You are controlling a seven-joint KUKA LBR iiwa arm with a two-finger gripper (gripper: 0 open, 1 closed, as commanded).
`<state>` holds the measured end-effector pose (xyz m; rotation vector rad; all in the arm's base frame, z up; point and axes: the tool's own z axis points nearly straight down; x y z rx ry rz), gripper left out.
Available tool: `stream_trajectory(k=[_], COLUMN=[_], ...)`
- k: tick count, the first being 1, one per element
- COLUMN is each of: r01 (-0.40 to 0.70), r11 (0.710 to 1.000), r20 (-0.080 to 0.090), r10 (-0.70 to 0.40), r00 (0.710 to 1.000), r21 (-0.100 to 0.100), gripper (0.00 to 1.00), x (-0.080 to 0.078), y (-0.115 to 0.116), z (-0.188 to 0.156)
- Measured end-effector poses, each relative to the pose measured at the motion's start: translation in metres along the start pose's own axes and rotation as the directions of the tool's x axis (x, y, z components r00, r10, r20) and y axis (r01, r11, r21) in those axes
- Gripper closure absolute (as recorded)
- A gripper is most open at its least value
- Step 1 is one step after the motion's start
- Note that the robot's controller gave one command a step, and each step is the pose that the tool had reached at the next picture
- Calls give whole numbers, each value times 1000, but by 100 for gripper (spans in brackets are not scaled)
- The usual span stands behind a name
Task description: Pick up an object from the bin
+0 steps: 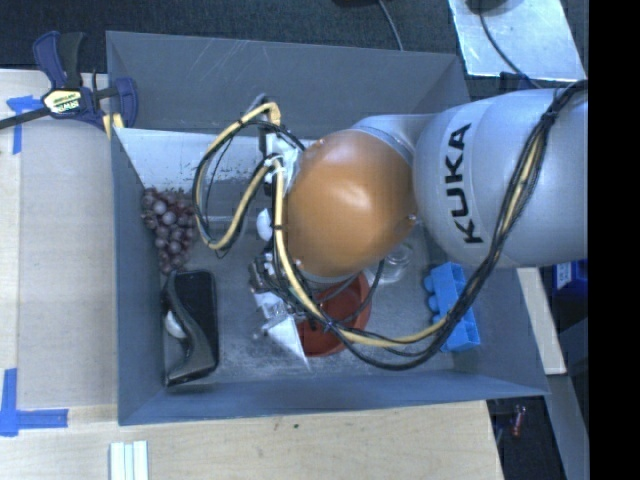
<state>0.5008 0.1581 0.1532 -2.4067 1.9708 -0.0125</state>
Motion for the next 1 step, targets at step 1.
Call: stream_trajectory(k=[1], r01=[-1], r11=[1000], r20=[1], r10=[1], r00=[1000], r21=[-1], gripper=[100], x=[0], y=[0], z=[-10])
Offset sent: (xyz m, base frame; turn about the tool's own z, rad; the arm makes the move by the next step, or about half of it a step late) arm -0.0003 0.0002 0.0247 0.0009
